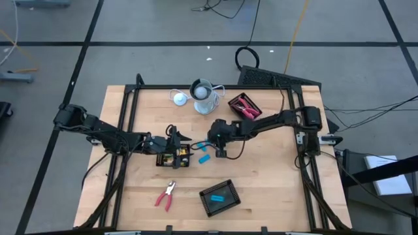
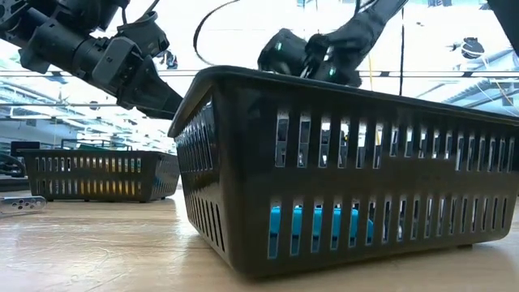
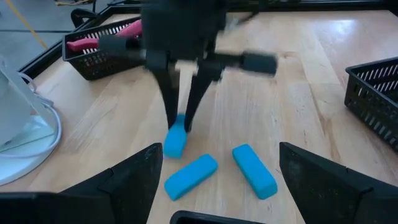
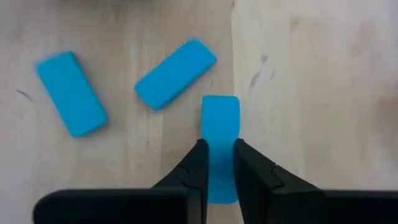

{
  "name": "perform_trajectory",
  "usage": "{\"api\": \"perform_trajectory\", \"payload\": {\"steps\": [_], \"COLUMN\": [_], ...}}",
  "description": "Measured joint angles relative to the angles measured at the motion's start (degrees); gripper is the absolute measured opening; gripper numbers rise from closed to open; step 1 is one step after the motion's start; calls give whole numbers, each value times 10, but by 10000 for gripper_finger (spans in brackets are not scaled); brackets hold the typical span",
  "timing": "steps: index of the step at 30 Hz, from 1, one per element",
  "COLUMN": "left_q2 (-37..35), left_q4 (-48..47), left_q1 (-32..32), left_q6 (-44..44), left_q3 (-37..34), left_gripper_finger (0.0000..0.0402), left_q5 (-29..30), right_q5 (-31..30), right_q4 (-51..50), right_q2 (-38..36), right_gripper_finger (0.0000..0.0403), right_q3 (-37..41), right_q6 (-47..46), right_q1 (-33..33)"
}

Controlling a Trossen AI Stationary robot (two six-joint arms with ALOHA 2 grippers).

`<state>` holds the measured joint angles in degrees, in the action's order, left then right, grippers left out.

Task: Pick & Place School Supplies
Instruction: Put the blue eraser into the bottom black bin

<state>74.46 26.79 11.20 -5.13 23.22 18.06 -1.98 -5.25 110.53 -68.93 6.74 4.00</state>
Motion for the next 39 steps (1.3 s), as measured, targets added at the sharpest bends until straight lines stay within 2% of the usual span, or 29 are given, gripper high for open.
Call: {"api": "perform_trajectory", "payload": {"steps": [5,9,13,20,25,31,36,39], "left_q2": [0,0,0,0,0,0,0,0], "left_q4": [-1,-1,-2,-7,-9,-2,-3,-5], "left_q1": [0,0,0,0,0,0,0,0], "left_q6": [0,0,1,1,0,-1,-7,-10], "left_q3": [0,0,0,0,0,0,0,0], "left_gripper_finger": [326,326,326,326,326,326,326,326], "left_q5": [0,0,0,4,4,2,0,0], "right_q5": [-46,-57,-56,-24,-55,-72,-71,-34], "right_q4": [-47,-83,-116,-132,-130,-131,-110,-74], "right_q2": [-49,-96,-131,-147,-147,-143,-125,-111], "right_gripper_finger": [37,34,2,5,4,2,1,4], "right_q3": [-1,-1,-1,-2,-2,-2,-2,-2], "right_q6": [0,-14,-45,-128,-166,-148,-113,-69], "right_q1": [-29,-68,-120,-219,-266,-250,-179,-133]}}
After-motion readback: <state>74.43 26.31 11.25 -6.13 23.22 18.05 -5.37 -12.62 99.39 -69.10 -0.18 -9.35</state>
